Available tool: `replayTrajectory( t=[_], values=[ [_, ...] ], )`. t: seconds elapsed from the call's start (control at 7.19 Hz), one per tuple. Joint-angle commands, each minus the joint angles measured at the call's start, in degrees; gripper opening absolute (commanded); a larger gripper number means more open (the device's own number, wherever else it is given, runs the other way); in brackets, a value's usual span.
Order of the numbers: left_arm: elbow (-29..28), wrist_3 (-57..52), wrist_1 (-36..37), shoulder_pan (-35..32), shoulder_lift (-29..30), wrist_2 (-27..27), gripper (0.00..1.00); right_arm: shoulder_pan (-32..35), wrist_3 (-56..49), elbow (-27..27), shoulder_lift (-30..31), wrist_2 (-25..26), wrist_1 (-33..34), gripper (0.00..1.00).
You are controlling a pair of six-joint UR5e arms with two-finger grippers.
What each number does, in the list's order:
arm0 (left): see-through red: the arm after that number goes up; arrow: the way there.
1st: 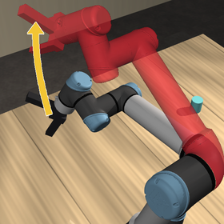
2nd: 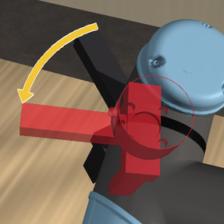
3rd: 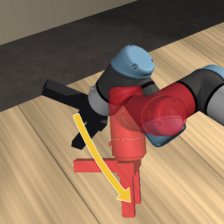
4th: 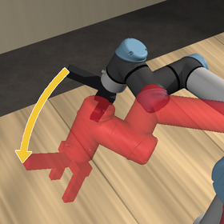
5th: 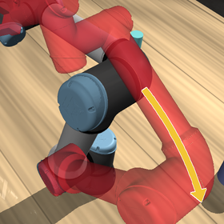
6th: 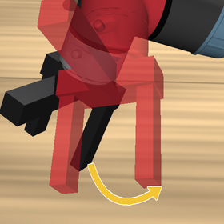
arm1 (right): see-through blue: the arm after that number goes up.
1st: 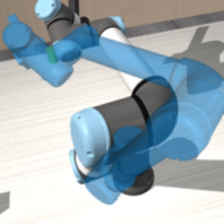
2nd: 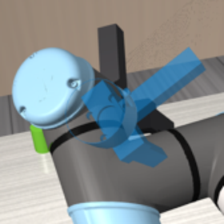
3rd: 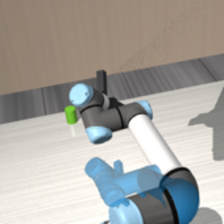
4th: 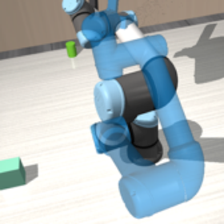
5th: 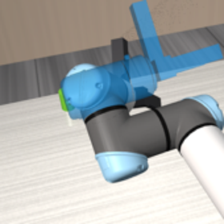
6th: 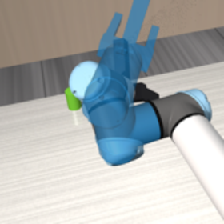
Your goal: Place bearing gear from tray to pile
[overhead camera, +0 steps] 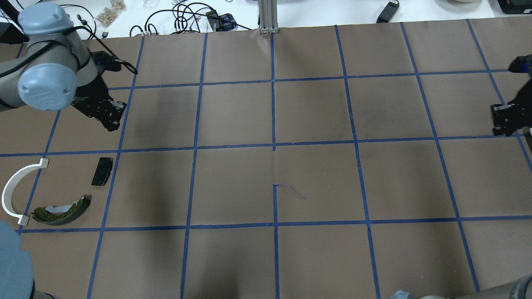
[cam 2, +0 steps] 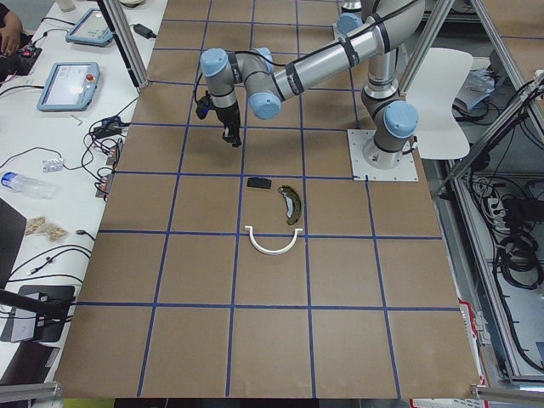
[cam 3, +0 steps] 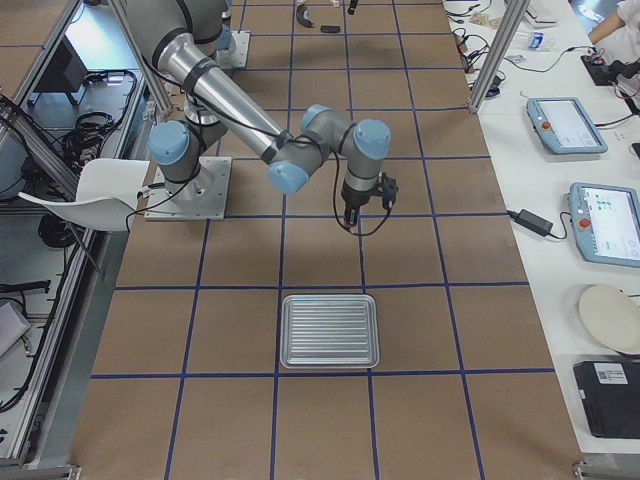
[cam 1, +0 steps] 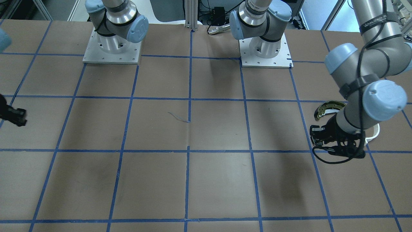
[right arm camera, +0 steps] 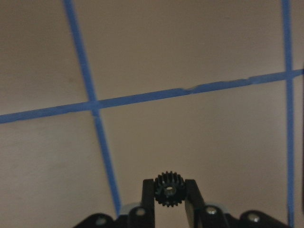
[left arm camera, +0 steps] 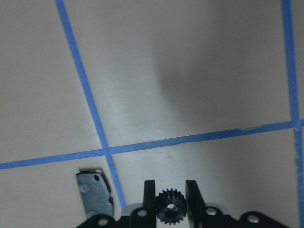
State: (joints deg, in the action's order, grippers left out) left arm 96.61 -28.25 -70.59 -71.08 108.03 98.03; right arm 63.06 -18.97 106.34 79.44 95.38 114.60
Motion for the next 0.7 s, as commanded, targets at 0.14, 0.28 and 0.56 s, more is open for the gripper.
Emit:
replayTrajectory(
  t=[0.14, 0.28, 0.56],
  values=[
    [0.9, -11.3, 2.5, 10.9, 2.1, -0.6, 0.0, 29.6, 31.2, 3.6, 3.4, 0.0, 0.9, 0.0],
    [1.7, -12.3, 5.2, 12.1, 3.2, -0.6, 0.0, 38.4, 43.0, 3.6, 2.1, -0.2, 3.6, 0.0],
    [4.4, -13.1, 9.0, 12.3, 4.6, -0.7, 0.0, 51.6, 58.0, 3.3, -4.5, -0.4, 11.1, 0.0]
  ],
)
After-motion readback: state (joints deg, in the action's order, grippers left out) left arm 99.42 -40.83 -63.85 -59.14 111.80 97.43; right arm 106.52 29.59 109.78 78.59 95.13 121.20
